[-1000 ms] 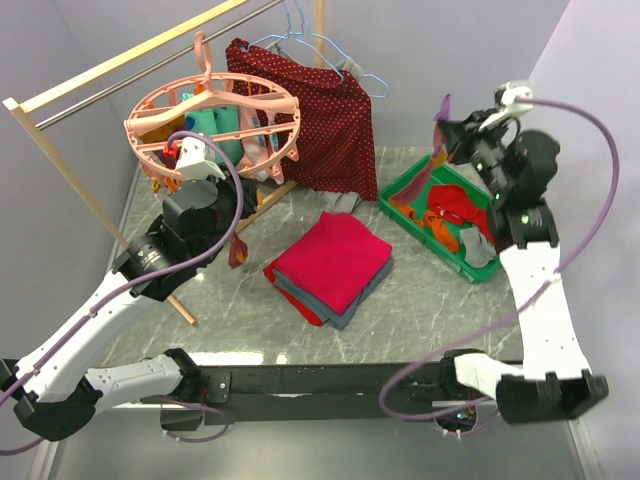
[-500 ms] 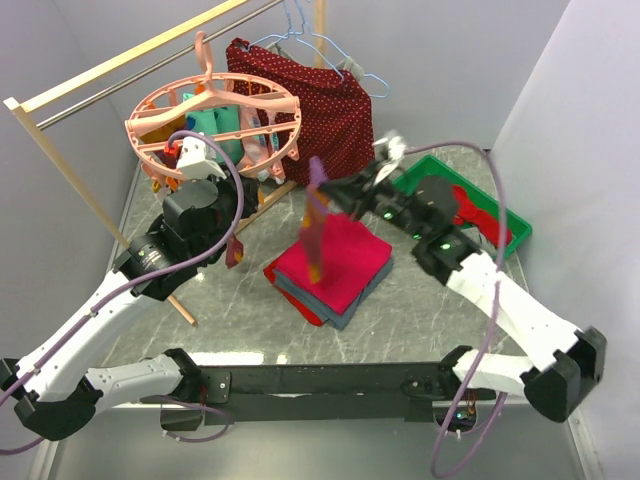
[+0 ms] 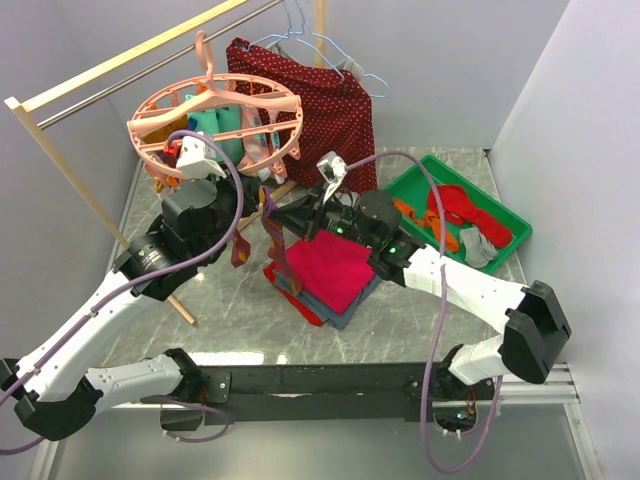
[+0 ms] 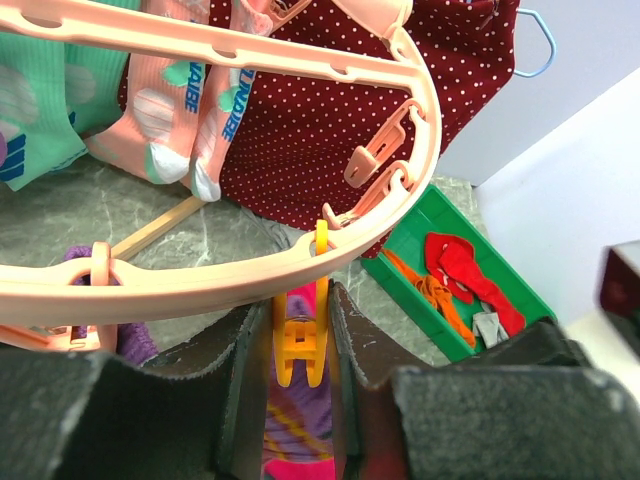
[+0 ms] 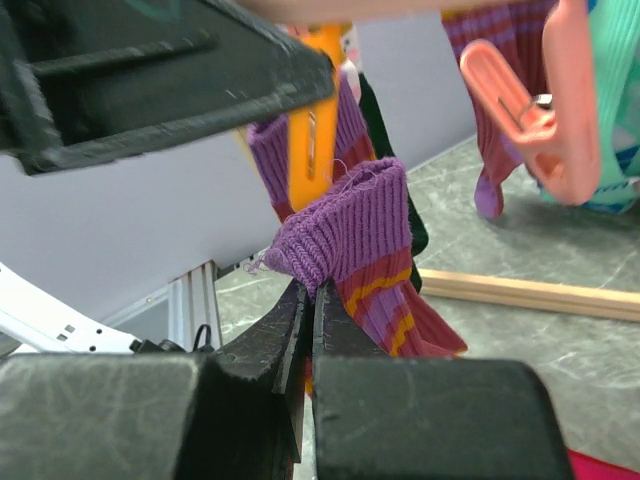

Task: Clip the socks to the hanger
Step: Clamp the sock onto the hanger.

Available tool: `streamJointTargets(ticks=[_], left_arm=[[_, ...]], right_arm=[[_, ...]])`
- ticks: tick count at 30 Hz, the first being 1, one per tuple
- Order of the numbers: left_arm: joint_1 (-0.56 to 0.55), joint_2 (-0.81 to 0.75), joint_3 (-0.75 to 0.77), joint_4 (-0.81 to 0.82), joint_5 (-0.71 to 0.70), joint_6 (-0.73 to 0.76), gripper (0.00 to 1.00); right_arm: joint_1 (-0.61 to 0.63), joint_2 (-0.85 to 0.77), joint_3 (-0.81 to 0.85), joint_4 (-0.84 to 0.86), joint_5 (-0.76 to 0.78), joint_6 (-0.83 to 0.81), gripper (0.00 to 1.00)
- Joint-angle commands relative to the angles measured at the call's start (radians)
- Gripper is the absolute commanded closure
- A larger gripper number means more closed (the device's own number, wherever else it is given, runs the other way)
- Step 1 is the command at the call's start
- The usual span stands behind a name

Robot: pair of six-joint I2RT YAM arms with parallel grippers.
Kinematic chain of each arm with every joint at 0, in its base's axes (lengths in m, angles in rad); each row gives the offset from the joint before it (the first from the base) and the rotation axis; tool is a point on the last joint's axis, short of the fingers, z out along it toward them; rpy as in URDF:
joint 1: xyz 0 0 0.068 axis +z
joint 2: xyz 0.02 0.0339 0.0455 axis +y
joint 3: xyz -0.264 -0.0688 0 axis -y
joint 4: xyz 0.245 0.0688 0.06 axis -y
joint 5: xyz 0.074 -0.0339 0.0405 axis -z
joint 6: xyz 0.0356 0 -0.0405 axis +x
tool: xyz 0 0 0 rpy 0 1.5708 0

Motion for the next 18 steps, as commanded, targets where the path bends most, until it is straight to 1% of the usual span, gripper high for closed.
streamJointTargets(ticks=[1,6,18], left_arm=[[0.0,-0.005,0.035,0.033,0.018,0.004,0.99],[-0.001,-0.006,0.034,0.033,0.016,0.002,0.99],[0.0,-0.005,0.032,0.031,0.016,-0.001,0.99]], right_arm=[[0.008,0.026,-0.002,0.107,0.006,0.04,1.0],[0.013,0.044,-0.005,0.126,-0.001,0.056,1.0],[0.016,0.067,0.018,0.107,-0.013,0.054,1.0]])
